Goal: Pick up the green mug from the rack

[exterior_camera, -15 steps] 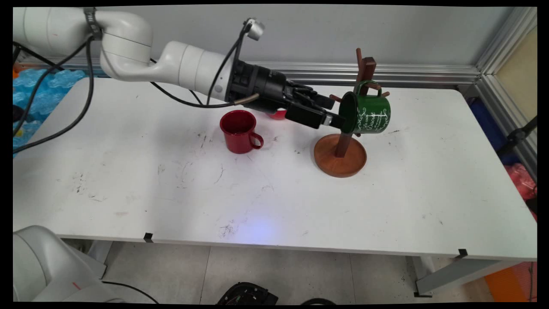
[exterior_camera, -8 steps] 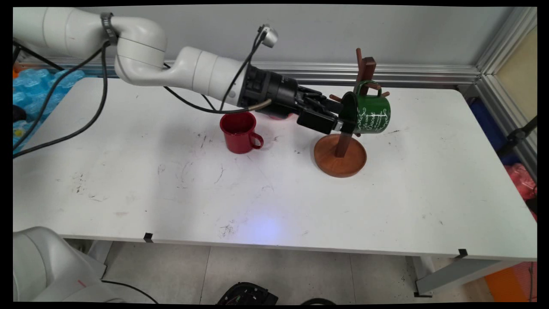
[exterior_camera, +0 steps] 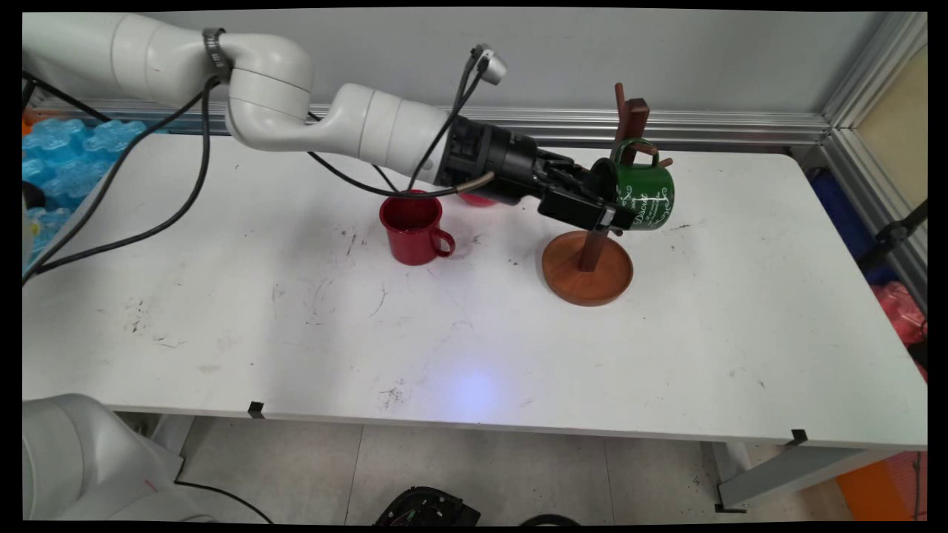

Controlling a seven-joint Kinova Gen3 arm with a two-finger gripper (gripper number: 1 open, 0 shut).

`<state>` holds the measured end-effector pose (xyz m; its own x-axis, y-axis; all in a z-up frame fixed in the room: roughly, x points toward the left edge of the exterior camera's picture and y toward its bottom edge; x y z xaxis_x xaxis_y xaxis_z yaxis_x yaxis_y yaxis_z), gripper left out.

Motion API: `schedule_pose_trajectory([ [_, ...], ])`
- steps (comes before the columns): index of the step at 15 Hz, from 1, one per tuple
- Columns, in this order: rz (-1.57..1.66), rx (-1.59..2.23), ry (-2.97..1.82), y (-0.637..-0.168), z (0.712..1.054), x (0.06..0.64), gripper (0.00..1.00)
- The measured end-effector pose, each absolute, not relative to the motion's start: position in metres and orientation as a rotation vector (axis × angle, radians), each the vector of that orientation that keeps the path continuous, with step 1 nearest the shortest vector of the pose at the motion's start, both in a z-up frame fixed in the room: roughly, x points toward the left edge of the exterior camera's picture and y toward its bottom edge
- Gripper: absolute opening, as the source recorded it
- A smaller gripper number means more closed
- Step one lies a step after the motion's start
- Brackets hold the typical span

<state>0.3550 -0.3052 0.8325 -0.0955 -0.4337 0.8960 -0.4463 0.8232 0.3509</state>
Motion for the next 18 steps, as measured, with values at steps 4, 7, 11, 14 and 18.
schedule_pose_trajectory([
  [4,0.011,0.693,-1.709,-0.31,0.832,0.346,1.0],
  [7,0.007,0.695,-1.708,-0.311,0.831,0.343,1.0],
  [11,0.004,0.698,-1.71,-0.311,0.83,0.341,1.0],
  [14,0.001,0.699,-1.712,-0.311,0.829,0.34,1.0],
  [18,-0.005,0.697,-1.714,-0.311,0.828,0.339,0.0],
])
